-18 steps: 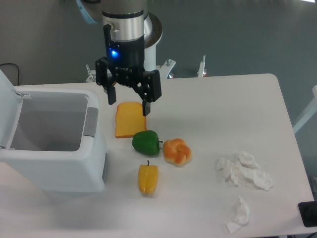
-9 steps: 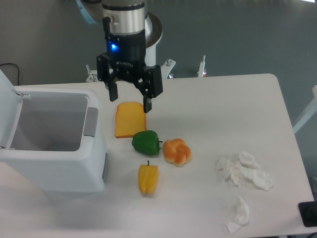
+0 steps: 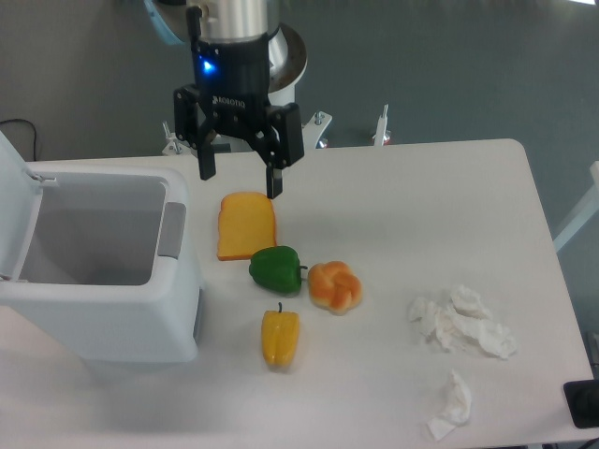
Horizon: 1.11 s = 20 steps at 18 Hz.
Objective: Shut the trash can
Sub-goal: 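Move the gripper up and over toward the trash can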
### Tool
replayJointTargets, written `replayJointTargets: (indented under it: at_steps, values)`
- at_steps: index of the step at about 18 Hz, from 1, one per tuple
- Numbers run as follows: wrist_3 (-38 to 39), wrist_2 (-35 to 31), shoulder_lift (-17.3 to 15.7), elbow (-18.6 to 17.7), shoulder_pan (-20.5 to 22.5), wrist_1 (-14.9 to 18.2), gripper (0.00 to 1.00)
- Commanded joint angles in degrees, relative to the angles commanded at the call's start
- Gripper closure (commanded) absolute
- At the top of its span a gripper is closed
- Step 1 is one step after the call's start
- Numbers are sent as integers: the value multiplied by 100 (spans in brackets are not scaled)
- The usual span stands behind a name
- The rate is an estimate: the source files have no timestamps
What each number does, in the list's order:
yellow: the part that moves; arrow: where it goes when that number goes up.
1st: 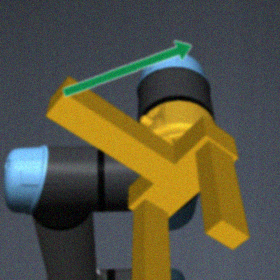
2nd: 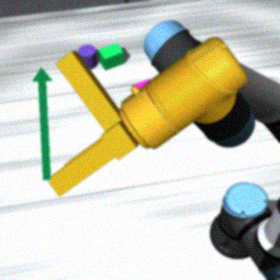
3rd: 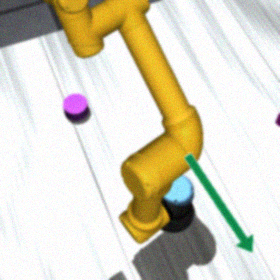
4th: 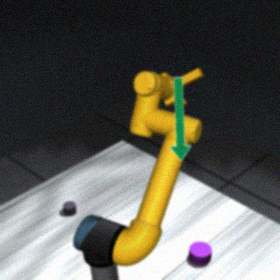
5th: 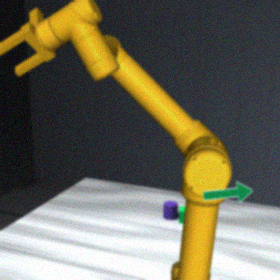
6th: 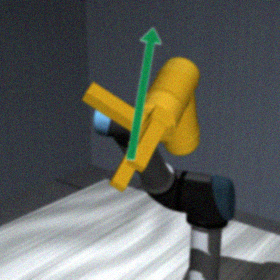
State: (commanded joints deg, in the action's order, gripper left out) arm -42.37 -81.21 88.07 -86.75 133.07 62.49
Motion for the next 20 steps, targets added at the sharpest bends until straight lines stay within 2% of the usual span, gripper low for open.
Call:
replayJointTargets:
  at_steps: [2, 4, 6, 15, 17, 20]
  values:
    - [254, 96, -70, 0, 0, -61, 0]
    - [553, 499, -176, -17, 0, -184, 0]
    - [738, 921, -264, -9, 0, -193, 0]
    - [1117, 2037, -712, -44, -123, -185, 0]
    - [1344, 2590, -704, -61, -272, -185, 0]
    - [1617, 2786, -677, -52, -412, -185, 0]
